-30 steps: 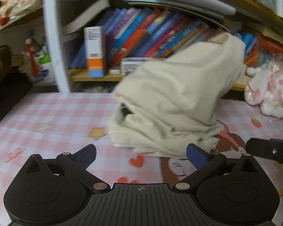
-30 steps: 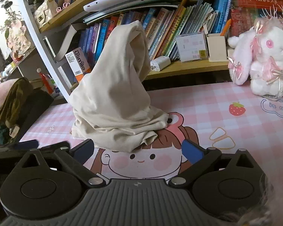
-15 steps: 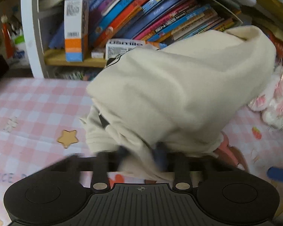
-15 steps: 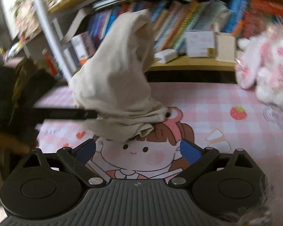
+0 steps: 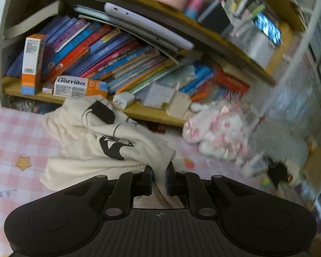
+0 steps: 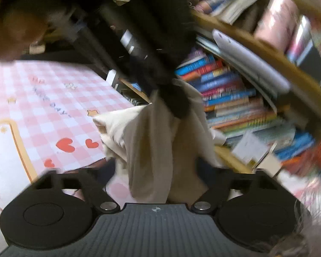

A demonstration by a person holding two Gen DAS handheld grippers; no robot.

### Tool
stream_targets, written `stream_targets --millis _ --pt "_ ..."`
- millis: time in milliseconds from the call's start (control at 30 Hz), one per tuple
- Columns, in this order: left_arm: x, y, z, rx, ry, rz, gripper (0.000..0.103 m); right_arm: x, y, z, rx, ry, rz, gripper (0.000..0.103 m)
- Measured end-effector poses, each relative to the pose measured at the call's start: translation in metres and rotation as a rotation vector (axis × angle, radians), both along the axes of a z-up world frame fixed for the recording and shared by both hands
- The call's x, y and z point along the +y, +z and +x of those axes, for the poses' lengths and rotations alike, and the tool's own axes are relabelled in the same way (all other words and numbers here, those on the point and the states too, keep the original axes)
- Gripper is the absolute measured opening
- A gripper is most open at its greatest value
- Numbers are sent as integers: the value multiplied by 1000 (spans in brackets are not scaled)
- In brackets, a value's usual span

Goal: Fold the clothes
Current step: 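Reach both grippers into the beige T-shirt heap and close on the shoulders, then lift the T-shirt by its shoulders with both grippers, shaking it out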

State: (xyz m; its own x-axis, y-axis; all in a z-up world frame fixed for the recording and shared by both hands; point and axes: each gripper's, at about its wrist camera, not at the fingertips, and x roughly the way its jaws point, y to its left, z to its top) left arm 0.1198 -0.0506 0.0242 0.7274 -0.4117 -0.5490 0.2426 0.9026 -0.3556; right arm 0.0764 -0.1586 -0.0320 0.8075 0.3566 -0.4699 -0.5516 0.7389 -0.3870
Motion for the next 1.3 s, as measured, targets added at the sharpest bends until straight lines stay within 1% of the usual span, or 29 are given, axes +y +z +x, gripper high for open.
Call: stream_targets --millis 33,67,100,133,167,233,333,400,433,467,567,600,633,700,767,800,867,933,967,1000,1033,1067,1100,1200,1267,1300 --pt "2 0 -2 -1 -2 20 29 3 -1 -3 -29 12 -27 13" --pt "3 -1 -8 -6 -7 58 37 0 2 -5 -25 10 -11 13" --pt "4 -2 -15 -22 -3 103 59 -5 7 -8 -24 -6 5 12" --pt "5 -5 -23 -48 3 147 74 -11 12 -11 -25 -23 20 12" --pt "7 -8 -31 -75 -3 175 77 -15 18 -13 -28 -40 24 12" --pt "6 -17 -50 -108 -26 258 77 -24 29 -18 -41 -74 21 11" --pt "-3 -45 -65 -93 -53 444 77 -30 46 -26 -65 -112 22 11" --pt "-10 -63 -69 -106 -44 559 77 -32 59 -30 -80 -127 32 11" --pt "-13 -67 -66 -119 -30 592 77 -32 67 -34 -97 -129 28 11" --pt "-14 -70 -63 -134 -14 606 77 -32 75 -39 -117 -132 24 11" --pt "-19 -70 -49 -195 18 593 77 -35 96 -46 -152 -157 23 11" --pt "-25 -72 -44 -209 12 610 77 -35 101 -48 -159 -165 25 11" --pt "-30 -75 -39 -224 6 628 77 -35 107 -49 -162 -174 25 11" --pt "-43 -86 -27 -215 -40 704 77 -35 113 -53 -171 -190 12 11" --pt "-50 -95 -30 -230 -77 766 77 -35 119 -58 -181 -206 -2 11" --pt "-50 -96 -36 -247 -96 772 77 -35 122 -60 -187 -223 -9 11" --pt "-50 -96 -48 -280 -115 749 77 -39 125 -65 -187 -262 -14 11" --pt "-48 -95 -56 -323 -87 744 76 -41 126 -69 -184 -288 -14 11" --pt "-45 -92 -57 -336 -73 727 72 -41 126 -72 -181 -297 -15 11" --pt "-41 -90 -58 -350 -60 710 47 -41 125 -74 -176 -307 -17 11" --pt "-33 -84 -56 -337 -50 668 15 -41 125 -76 -172 -316 -19 11" --pt "-24 -79 -53 -324 -40 625 5 -41 123 -78 -161 -327 -24 11" --pt "-12 -73 -51 -315 -10 583 2 -42 120 -80 -150 -339 -30 11" --pt "19 -46 -55 -326 52 444 2 -44 108 -87 -99 -375 -44 11" --pt "33 -22 -68 -377 92 371 2 -46 99 -91 -65 -400 -53 11" --pt "39 -5 -79 -426 111 339 2 -47 95 -93 -48 -412 -58 11"
